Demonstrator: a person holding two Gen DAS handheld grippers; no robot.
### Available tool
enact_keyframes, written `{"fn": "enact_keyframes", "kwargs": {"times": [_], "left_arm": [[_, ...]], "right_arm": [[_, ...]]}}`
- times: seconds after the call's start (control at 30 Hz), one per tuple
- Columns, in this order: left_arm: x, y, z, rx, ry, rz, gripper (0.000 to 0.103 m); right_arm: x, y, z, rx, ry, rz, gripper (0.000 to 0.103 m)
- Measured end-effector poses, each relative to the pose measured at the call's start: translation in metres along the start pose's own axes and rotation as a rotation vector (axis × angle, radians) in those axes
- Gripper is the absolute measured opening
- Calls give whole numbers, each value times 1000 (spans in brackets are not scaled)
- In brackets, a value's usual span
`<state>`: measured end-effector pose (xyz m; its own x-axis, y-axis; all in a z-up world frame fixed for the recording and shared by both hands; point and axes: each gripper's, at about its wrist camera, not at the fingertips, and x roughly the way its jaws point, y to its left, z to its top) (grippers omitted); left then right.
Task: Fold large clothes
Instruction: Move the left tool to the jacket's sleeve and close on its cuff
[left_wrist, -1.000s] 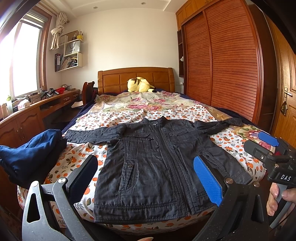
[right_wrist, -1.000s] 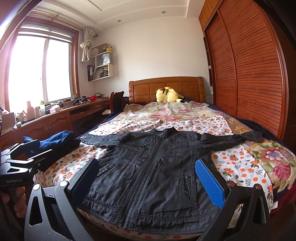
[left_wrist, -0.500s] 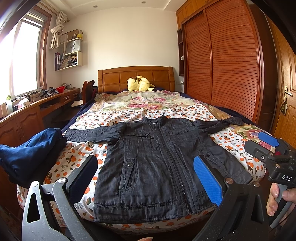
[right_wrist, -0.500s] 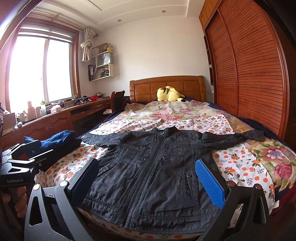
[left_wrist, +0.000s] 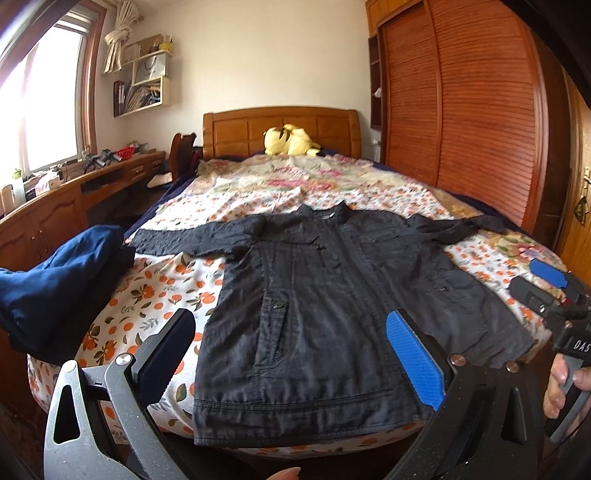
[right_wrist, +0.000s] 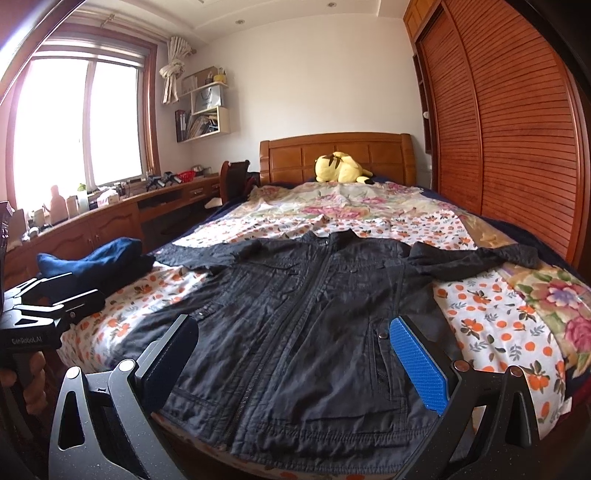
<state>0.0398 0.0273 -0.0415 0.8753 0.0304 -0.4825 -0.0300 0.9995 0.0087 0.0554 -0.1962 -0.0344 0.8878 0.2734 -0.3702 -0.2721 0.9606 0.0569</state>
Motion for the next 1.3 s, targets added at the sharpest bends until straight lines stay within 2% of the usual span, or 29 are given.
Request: {"fn": "enact_keyframes", "kwargs": {"times": [0.1, 0.37, 0.47, 0.73, 0.97, 1.1, 1.3], "left_arm": [[25, 10, -7, 1, 50, 7, 103], [79, 39, -21, -21, 157, -48, 103], [94, 54, -25, -42, 192, -36, 103], [123, 111, -26, -94, 231, 71, 103], [149, 155, -20, -93, 290, 184, 103], [165, 176, -13, -104, 327, 182, 103], [200, 205, -4, -170, 404, 121, 103]], "right_arm": [[20, -3, 0, 2, 21, 8, 103], [78, -10, 7, -9, 74, 25, 103], [93, -9, 11, -15, 86, 35, 103], [145, 1, 30, -48, 100, 98, 103], [198, 29, 53, -80, 123, 199, 103], [229, 44, 52, -130, 146, 232, 103], [252, 45, 25, -187, 215, 235, 103]]}}
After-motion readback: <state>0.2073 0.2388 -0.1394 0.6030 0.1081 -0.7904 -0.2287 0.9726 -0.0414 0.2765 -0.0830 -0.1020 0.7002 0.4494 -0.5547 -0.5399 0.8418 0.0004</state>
